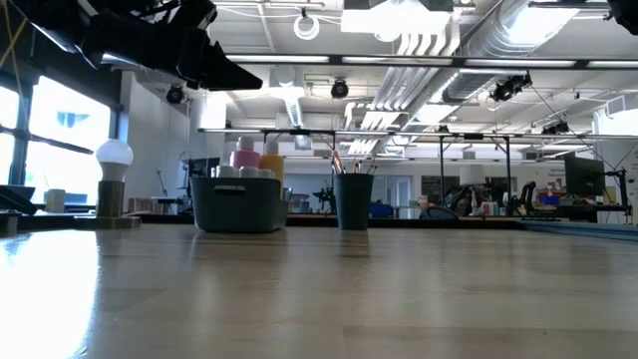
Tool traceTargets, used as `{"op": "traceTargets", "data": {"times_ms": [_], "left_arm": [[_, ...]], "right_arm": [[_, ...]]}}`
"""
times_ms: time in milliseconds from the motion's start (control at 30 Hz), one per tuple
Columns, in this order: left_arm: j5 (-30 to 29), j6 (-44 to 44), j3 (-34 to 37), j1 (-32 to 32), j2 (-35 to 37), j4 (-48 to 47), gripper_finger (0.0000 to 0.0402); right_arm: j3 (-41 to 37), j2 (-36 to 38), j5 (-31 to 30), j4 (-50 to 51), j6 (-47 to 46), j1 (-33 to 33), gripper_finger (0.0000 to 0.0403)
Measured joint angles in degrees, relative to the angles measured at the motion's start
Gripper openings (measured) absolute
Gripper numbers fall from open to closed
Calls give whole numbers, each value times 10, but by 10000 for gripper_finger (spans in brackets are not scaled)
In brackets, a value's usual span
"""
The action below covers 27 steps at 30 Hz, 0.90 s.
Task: Pick & Place Paint Supplies
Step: Adjust the green bin
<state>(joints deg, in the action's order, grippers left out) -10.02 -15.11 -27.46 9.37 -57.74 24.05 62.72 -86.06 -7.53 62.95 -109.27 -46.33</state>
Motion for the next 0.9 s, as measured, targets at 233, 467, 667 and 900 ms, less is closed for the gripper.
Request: {"op": "traceTargets", "data": {"times_ms": [233,467,667,900], "left_arm": [[0,0,0,0,0,0,150],[-2,0,0,0,0,0,150],[-2,0,0,0,0,0,150],[-2,0,0,0,0,0,150]], "right_arm": [[0,0,0,0,0,0,199],[0,0,2,0,0,0,199],[0,0,2,0,0,0,199],[0,0,4,0,0,0,199]]}}
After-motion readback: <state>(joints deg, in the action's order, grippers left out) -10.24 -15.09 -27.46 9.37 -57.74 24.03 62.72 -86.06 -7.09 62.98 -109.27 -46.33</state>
